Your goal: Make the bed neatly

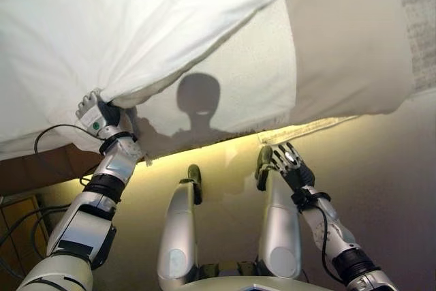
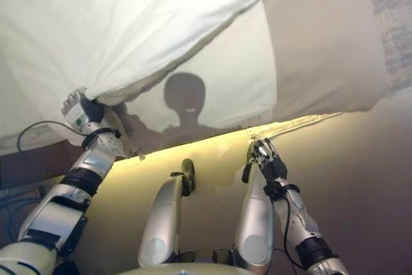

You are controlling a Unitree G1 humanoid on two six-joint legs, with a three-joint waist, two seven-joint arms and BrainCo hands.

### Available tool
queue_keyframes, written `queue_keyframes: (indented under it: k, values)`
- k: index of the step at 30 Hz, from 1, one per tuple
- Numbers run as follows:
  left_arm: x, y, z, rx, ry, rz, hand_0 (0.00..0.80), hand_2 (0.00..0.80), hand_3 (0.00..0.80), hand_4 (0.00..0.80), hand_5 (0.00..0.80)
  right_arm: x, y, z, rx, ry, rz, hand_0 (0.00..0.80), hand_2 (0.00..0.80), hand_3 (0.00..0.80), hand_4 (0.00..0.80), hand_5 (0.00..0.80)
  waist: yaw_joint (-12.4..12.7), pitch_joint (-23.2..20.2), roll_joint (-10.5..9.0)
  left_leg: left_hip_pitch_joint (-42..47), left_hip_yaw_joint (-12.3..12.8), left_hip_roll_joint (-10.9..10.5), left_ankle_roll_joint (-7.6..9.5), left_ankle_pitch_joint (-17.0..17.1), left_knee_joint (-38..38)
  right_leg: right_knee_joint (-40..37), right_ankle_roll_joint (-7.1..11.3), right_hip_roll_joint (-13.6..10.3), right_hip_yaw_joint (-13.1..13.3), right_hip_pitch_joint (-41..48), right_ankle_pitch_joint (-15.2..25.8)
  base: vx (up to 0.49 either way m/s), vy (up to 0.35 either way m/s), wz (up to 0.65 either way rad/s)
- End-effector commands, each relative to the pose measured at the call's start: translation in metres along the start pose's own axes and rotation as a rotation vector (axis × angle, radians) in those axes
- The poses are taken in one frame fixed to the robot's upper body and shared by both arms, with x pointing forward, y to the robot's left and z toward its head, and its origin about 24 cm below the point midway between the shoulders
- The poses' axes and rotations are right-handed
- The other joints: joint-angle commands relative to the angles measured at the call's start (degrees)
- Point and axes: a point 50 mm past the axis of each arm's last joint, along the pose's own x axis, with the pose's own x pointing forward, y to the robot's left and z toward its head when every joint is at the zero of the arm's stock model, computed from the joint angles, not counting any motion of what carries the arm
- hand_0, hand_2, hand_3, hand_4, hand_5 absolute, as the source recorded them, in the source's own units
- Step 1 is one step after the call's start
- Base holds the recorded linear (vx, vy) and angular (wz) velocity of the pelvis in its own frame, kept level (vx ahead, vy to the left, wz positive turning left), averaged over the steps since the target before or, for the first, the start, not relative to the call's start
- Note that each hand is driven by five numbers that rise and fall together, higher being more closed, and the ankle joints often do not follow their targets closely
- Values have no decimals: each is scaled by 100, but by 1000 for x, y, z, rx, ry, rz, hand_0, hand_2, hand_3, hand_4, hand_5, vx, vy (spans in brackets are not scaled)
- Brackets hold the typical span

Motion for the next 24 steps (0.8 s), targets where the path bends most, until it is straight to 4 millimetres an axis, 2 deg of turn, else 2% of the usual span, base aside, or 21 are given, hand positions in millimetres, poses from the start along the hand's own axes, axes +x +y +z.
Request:
queue_keyframes:
  k: [1,6,10,13,16,19,22,24]
  values:
    - [20,33,-45,26,136,92,800,800,800,800,800,-15,-9,2,-3,-42,-13,0,0,0,0,0,244,-388,89,169,50,-66,236,1136,-1096,-622,678,-126,153,466,860,56,46,17]
    - [22,54,-84,-11,287,89,800,800,800,800,800,-29,-23,-5,-20,-33,-32,0,0,0,0,0,282,-649,128,664,29,-115,242,1170,-1502,-984,717,-160,92,929,923,27,61,14]
    - [13,66,-124,-7,434,95,800,800,800,800,800,-35,-30,-11,-23,-17,-73,0,0,0,0,0,294,-871,190,1065,42,-154,230,1145,-1717,-1243,730,-232,33,1382,891,97,105,8]
    - [0,64,-145,50,497,57,800,800,800,800,800,-25,-23,-18,-40,0,-136,0,0,0,0,0,391,-1125,365,1433,34,-233,224,1127,-1899,-1418,733,-438,-104,1803,911,209,198,19]
    - [-12,67,-166,125,563,21,800,800,800,800,800,-24,-27,-27,-71,28,-188,0,0,0,0,0,474,-1437,554,1737,45,-300,225,1124,-2102,-1583,756,-590,-188,2093,912,220,239,22]
    - [-21,73,-182,281,570,-26,800,800,800,800,800,-26,-32,-34,-103,53,-218,0,0,0,0,0,542,-1661,685,1957,75,-328,227,1119,-2240,-1734,773,-690,-291,2361,838,169,192,13]
    - [-18,93,-195,373,603,-15,800,800,800,800,800,-28,-37,-41,-132,71,-248,0,0,0,0,0,611,-1901,798,2193,89,-358,217,1133,-2434,-1984,801,-728,-368,2713,749,155,162,7]
    - [-15,108,-204,364,652,18,800,800,800,800,800,-30,-42,-44,-149,78,-267,0,0,0,0,0,640,-2003,860,2262,119,-367,210,1149,-2508,-2120,806,-732,-410,2854,720,101,146,-6]
